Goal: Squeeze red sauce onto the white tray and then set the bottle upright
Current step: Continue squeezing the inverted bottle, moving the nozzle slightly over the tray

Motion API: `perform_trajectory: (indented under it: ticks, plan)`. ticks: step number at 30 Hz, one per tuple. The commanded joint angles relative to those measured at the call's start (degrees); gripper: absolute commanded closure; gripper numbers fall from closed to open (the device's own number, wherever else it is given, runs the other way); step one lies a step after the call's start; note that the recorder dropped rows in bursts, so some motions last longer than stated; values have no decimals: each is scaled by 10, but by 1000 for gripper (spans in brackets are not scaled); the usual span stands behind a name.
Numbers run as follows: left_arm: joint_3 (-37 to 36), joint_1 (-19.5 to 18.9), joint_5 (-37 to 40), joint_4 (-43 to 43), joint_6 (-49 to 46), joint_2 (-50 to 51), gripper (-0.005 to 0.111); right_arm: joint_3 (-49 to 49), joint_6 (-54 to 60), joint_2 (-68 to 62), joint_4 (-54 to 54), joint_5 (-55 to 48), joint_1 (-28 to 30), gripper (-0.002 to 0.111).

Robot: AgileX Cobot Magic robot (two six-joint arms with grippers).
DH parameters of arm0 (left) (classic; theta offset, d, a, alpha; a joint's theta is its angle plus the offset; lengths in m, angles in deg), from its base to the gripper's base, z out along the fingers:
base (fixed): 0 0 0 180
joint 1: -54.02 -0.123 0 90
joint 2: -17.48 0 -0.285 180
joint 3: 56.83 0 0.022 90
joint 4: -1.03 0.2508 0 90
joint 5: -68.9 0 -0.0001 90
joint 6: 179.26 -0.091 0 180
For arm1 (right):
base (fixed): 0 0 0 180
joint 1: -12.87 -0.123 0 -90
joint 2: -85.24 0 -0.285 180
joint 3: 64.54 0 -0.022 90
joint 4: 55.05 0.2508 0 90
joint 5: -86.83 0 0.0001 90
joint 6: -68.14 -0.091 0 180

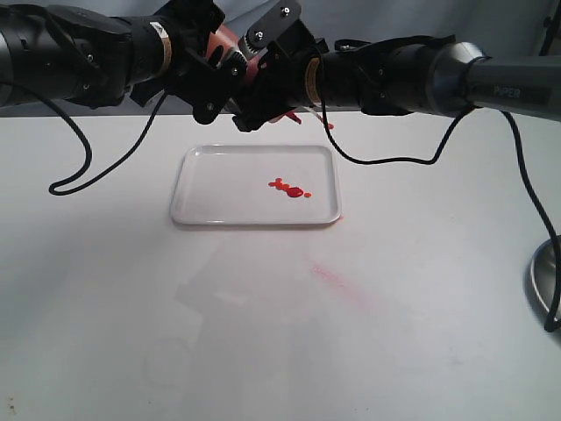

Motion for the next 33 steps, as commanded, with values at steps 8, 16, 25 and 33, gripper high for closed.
perform_trajectory:
  ticks: [8,16,25,33]
  plan:
    - [8,3,5,-7,18,-15,107,1,-3,5,3,0,-4,108]
    - [8,3,5,-7,16,-15,107,1,-1,5,1,51,-4,108]
    - [8,3,-10,-7,15,-15,107,1,8,5,1,129,-4,108]
    - [8,3,-13,-7,-30,-15,107,1,8,5,1,133,-8,108]
